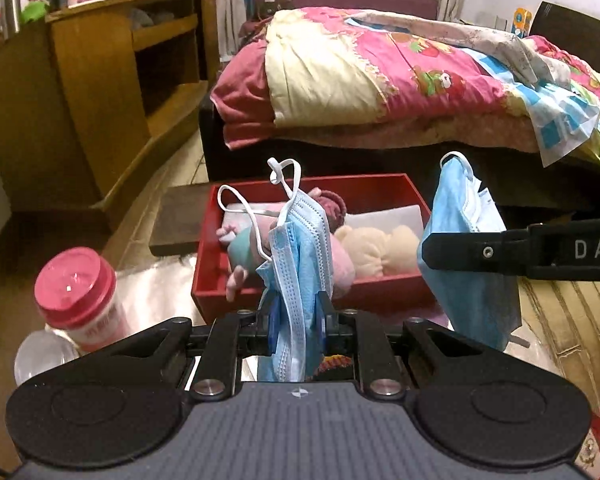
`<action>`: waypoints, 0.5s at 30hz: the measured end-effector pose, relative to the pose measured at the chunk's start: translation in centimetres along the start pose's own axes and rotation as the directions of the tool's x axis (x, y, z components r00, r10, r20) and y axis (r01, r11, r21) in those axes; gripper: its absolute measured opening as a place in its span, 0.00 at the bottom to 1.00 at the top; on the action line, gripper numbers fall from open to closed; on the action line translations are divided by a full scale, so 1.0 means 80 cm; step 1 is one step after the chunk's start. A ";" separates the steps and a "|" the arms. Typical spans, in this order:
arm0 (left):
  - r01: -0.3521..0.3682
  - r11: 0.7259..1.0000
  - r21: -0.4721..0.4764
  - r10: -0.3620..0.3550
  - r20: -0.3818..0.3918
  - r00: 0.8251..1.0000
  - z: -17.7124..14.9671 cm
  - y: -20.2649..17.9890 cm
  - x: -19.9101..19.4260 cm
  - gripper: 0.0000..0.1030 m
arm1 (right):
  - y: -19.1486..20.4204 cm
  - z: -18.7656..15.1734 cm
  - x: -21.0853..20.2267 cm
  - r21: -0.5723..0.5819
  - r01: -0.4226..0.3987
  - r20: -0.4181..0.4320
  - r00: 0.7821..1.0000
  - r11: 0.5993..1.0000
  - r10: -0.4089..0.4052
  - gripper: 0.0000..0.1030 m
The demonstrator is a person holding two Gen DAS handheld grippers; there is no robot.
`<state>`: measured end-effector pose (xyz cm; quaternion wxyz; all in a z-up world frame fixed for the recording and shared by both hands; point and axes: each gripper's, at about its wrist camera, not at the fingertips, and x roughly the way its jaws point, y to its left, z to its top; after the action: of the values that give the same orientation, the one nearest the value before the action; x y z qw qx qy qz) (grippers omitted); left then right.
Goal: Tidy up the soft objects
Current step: 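Carry the mask in the left tool while the right tool carries its mask over the red box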
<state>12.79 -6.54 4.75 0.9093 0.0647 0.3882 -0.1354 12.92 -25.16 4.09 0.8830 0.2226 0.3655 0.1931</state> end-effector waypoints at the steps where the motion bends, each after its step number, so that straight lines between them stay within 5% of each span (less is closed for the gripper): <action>1: -0.004 1.000 0.005 0.004 0.003 1.000 0.002 0.000 0.001 0.16 | -0.001 0.003 0.002 -0.001 0.003 0.002 1.000 1.000 -0.003 0.00; 15: -0.011 1.000 0.014 0.011 0.000 1.000 0.007 0.002 0.022 0.16 | -0.017 0.011 0.015 0.006 0.027 -0.003 1.000 1.000 -0.027 0.00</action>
<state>14.38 -6.85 3.90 0.9096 0.0733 0.3867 -0.1332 14.60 -25.92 3.27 0.8843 0.2199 0.3704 0.1803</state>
